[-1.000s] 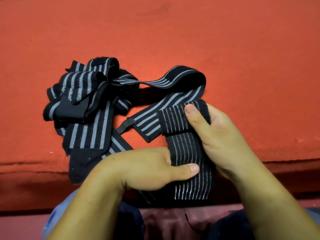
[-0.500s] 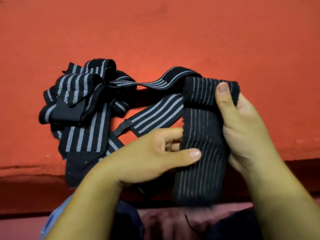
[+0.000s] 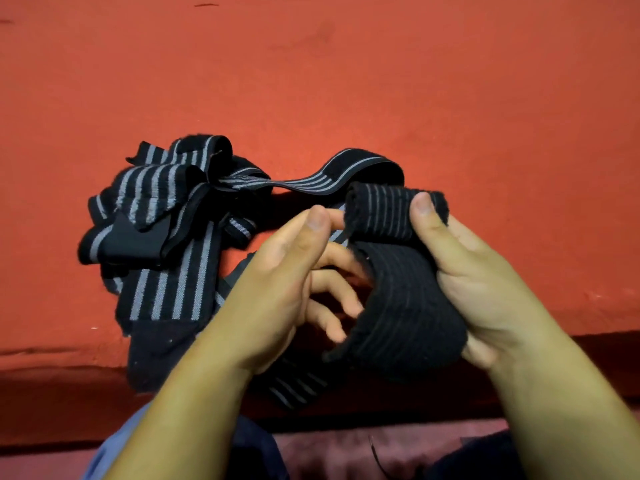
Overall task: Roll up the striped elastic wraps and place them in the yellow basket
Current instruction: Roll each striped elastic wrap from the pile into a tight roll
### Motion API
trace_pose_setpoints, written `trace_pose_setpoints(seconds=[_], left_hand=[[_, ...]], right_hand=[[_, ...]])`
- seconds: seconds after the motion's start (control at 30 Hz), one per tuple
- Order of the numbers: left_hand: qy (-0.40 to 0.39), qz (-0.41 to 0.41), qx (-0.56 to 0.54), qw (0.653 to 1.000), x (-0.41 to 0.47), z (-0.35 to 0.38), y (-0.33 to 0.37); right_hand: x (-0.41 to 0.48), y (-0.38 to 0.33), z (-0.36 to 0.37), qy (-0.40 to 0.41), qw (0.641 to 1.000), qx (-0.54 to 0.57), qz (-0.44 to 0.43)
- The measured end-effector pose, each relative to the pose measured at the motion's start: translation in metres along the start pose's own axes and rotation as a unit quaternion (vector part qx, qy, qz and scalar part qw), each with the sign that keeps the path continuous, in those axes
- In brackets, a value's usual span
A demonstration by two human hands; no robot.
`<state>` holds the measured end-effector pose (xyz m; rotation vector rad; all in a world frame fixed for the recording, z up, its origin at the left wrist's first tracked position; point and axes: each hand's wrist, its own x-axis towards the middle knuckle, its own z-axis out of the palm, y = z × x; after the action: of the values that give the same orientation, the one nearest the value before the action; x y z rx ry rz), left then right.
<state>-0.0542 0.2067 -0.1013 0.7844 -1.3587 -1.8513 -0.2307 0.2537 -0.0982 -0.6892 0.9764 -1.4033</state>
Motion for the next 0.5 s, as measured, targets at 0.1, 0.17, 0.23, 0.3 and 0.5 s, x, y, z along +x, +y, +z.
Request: trace_pose_setpoints(seconds=[0.1,0.17,0.23,0.3,0.5], left_hand=[[0.039,0.045,0.054,0.997,-0.0009,0.0023,0.0024],[0.059,0.065,0.082,0.993,-0.0018,0.0048,0.0046],[0.077,0.073,0.099,0.989,-0.0029,0.007,0.0054],[0.095,0.076,0.107,0.987,-0.0026,0.0062,0.0045],[0.096,0.108,0.159,0.977,0.0007,-0.0022,-0.0011]], right_hand=[[-0.0014,0.0014,0.003,-0.026,0.999,0.014,0.025],[-0.0025,0.0019,0.0053,-0.048,0.998,0.027,0.038],[-0.003,0.0019,0.0063,-0.05,0.997,0.038,0.046],[-0.0026,0.0029,0.0058,-0.05,0.997,0.033,0.048],[0.0004,0.008,-0.0006,-0.059,0.994,0.033,0.088]])
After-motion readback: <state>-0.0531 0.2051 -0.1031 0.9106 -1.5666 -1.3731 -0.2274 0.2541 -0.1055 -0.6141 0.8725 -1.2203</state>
